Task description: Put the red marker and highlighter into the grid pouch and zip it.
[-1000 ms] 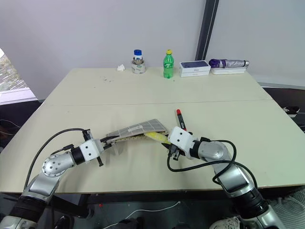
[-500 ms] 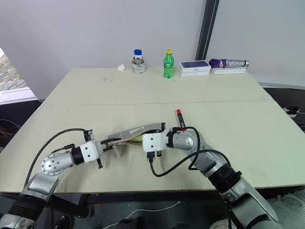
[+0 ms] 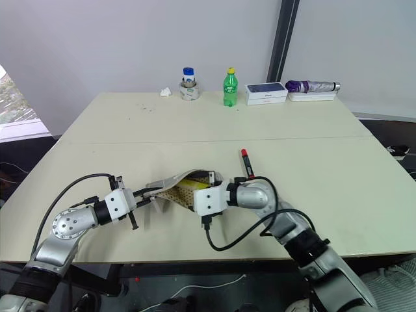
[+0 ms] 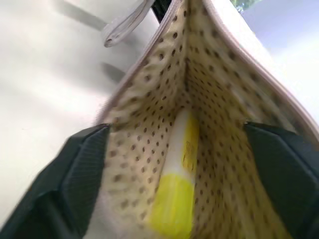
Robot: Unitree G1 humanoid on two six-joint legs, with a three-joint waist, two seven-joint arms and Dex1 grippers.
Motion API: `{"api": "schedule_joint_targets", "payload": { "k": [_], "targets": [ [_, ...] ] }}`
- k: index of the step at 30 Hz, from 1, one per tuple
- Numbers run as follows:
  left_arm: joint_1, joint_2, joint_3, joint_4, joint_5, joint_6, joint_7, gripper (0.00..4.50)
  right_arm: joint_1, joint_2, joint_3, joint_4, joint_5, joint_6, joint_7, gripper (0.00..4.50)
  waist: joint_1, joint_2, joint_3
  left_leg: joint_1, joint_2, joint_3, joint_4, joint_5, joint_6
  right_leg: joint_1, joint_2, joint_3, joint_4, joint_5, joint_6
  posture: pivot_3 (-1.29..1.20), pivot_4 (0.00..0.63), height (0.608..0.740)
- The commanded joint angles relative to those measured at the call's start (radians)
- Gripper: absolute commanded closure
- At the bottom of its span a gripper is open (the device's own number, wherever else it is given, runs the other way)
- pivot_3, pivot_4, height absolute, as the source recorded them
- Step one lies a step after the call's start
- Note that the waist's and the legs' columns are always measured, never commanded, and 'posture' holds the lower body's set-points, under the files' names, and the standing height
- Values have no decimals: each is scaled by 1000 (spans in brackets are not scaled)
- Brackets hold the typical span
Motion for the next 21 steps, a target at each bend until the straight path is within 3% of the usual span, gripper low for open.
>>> {"api": "schedule_joint_targets", "payload": {
  "k": [1, 6, 11, 16, 21],
  "targets": [
    [3, 4, 35, -32, -12, -5, 22, 4500, 91, -49, -132, -165, 161, 86, 43, 23, 2, 0, 0, 0, 0, 0, 0, 0, 0, 0, 0, 0, 0, 0, 0, 0, 150, 740],
    [12, 5, 43, -20, 3, -11, 37, 4500, 239, -47, -311, -348, 401, 339, 16, 23, -4, 0, 0, 0, 0, 0, -1, 0, 0, 0, 0, 0, 0, 0, 0, 0, 150, 740],
    [28, 0, 44, -19, 10, -16, 54, 4500, 366, 21, -469, -438, 428, 535, -200, 23, 2, 0, 0, 0, 0, 0, -1, 0, 0, 0, 0, 0, 0, 0, 0, 0, 150, 740],
    [26, 0, 35, -10, 19, -21, 60, 4500, 357, 96, -491, -408, 347, 653, -406, 23, -1, 0, 0, 0, 0, 0, -1, 0, 0, 0, 0, 0, 0, 0, 0, 0, 150, 740],
    [13, -9, 24, 0, 31, -29, 60, 4500, 256, 118, -439, -269, 316, 732, -457, 23, -2, 0, 0, 0, 0, 0, -1, 0, 0, -1, 0, 0, 0, 0, 0, 0, 150, 740]
  ]
}}
